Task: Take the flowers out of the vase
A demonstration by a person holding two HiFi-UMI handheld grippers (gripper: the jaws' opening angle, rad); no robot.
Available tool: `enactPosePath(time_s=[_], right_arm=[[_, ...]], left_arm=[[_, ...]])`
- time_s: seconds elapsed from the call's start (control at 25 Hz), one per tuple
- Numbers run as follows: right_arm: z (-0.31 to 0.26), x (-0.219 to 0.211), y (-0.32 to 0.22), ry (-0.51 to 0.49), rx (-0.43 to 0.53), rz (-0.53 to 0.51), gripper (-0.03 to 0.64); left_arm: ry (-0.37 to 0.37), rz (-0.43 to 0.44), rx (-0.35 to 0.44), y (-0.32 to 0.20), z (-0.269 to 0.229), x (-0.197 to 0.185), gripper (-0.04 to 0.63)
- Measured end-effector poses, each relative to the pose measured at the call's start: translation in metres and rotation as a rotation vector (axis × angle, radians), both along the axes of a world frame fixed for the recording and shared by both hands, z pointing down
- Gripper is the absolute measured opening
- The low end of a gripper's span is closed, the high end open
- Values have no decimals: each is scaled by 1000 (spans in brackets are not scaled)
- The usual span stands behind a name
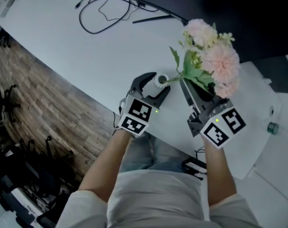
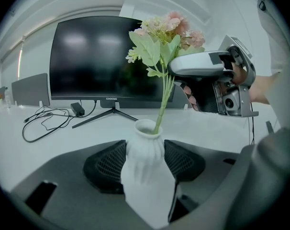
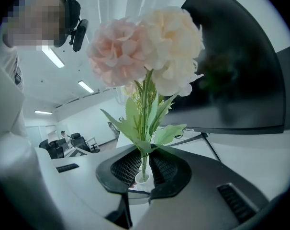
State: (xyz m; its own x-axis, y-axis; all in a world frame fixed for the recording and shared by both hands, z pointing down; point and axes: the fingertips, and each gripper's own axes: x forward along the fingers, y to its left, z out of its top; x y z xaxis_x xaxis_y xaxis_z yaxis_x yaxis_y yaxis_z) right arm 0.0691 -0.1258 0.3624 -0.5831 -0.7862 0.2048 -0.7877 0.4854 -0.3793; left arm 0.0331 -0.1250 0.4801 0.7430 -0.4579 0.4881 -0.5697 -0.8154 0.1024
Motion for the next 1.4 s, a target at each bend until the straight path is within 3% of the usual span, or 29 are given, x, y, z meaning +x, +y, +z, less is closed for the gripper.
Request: enactPosePath(time_s=[0.8,1.4], right_arm=[[-10,-2,-1,-26,30,17,67],[-37,23,14,-47,61,53,67]], left_arm=[[2,-8,-9,-8,15,-17,255],[-4,-11,-4,0,3,-6,255]])
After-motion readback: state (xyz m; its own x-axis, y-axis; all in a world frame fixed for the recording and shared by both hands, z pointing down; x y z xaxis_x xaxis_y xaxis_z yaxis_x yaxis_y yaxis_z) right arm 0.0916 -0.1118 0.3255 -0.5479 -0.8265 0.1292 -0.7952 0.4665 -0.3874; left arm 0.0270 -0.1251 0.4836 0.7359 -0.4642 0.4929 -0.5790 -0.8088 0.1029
